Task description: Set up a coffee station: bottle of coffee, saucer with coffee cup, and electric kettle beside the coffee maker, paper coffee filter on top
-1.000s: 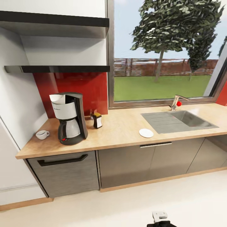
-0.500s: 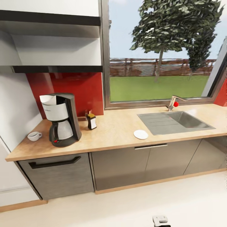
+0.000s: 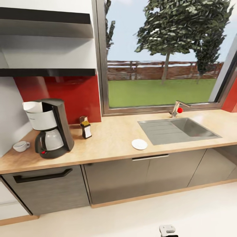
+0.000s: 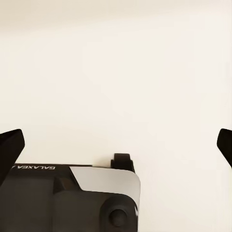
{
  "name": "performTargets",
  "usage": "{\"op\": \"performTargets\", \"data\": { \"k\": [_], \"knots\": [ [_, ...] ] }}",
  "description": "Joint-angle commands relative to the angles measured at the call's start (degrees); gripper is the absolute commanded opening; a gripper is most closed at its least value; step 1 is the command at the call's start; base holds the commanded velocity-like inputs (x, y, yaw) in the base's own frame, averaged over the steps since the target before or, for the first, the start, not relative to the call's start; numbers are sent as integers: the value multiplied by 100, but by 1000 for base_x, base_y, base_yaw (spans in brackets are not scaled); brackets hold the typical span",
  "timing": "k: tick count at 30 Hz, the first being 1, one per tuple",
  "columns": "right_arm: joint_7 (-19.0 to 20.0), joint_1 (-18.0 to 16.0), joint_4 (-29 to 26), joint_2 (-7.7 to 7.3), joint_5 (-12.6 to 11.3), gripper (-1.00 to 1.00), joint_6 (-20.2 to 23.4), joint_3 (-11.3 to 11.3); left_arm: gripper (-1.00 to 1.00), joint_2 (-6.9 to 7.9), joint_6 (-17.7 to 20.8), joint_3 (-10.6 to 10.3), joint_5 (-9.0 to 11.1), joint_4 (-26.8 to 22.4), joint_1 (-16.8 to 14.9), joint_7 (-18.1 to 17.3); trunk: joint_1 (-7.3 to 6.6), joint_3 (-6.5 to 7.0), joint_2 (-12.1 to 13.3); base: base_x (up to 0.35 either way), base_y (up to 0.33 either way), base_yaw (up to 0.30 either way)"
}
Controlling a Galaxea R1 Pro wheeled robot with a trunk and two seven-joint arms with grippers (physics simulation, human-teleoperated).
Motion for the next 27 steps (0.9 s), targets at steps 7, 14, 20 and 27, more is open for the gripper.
{"op": "performTargets", "data": {
  "k": [7,14,20,27],
  "knots": [
    [-18,-2,-11,-7,-59,100,32,46,100,3,-8,-42,60,-12,4,16,3,-7,-6,188,-225,0],
    [-18,-2,-11,-9,-61,100,32,46,100,3,-8,-41,59,-4,4,9,3,-7,-6,184,-230,0],
    [-12,-2,-11,-8,-61,100,32,48,100,3,-8,-44,57,-3,4,8,3,-7,-6,150,-241,55],
    [-6,-2,-11,-16,-67,100,32,46,100,3,-8,-46,59,-7,4,8,3,-7,-6,56,-265,240]
  ]
}}
